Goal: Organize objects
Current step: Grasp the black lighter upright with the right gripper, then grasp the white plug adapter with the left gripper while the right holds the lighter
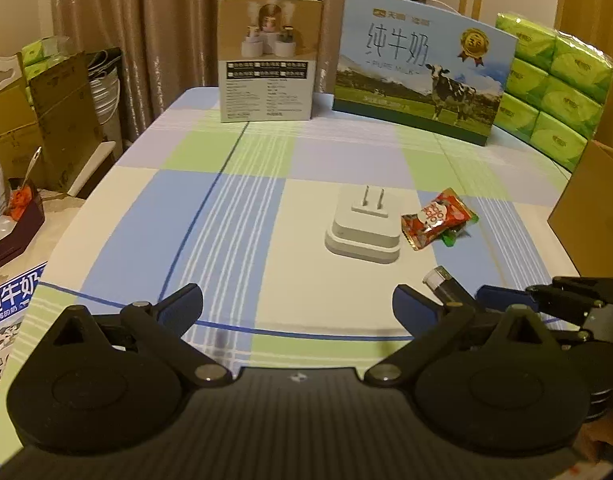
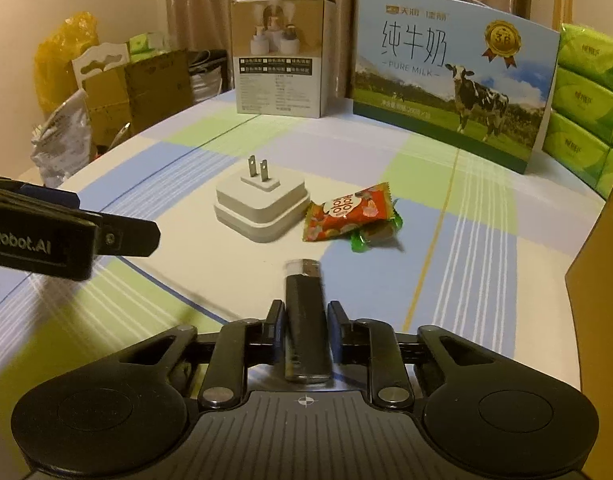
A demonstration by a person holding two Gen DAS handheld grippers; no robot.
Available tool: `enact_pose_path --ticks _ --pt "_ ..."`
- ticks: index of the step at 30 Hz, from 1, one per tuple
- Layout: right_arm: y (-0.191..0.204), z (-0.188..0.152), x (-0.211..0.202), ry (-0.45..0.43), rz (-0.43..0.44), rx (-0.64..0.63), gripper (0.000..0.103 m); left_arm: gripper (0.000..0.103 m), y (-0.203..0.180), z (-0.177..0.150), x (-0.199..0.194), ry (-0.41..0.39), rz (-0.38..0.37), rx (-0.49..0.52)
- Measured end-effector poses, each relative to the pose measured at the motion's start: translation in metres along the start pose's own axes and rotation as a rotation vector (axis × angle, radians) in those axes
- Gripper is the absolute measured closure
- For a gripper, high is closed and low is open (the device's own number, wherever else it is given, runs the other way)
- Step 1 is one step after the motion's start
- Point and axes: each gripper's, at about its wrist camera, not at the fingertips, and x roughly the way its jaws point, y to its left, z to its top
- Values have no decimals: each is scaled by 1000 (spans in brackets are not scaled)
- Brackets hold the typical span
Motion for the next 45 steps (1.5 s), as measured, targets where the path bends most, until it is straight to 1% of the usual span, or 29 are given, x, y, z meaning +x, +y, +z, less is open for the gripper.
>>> enact_pose_path --ticks 4,9,15,18,23,26,34,36,41,45 --pt "-10 6 -6 -34 -37 41 84 4 -2 2 6 -4 -11 17" --pt "-29 11 -8 -24 -97 121 84 6 -8 8 20 -14 -39 44" --pt "-41 9 -10 -14 -111 160 84 11 -24 17 47 -30 -88 98" --pt "-42 9 -10 -14 -110 165 84 16 -29 22 59 -40 -101 126" --pt "-43 9 -11 -14 -106 169 84 28 -34 26 75 -33 -108 149" --pt "-42 8 -10 -9 -107 168 84 30 -38 25 82 -28 -113 169" --pt "-46 6 -11 -7 -119 180 84 31 -44 29 91 -39 -119 186" --pt "-47 6 -11 -5 -122 185 84 43 -44 29 92 -31 -117 182" --pt "-47 5 -20 -6 -122 200 84 43 -43 22 82 -10 -107 174" --pt "-44 6 -31 -4 -114 206 84 43 -44 6 62 24 -83 180"
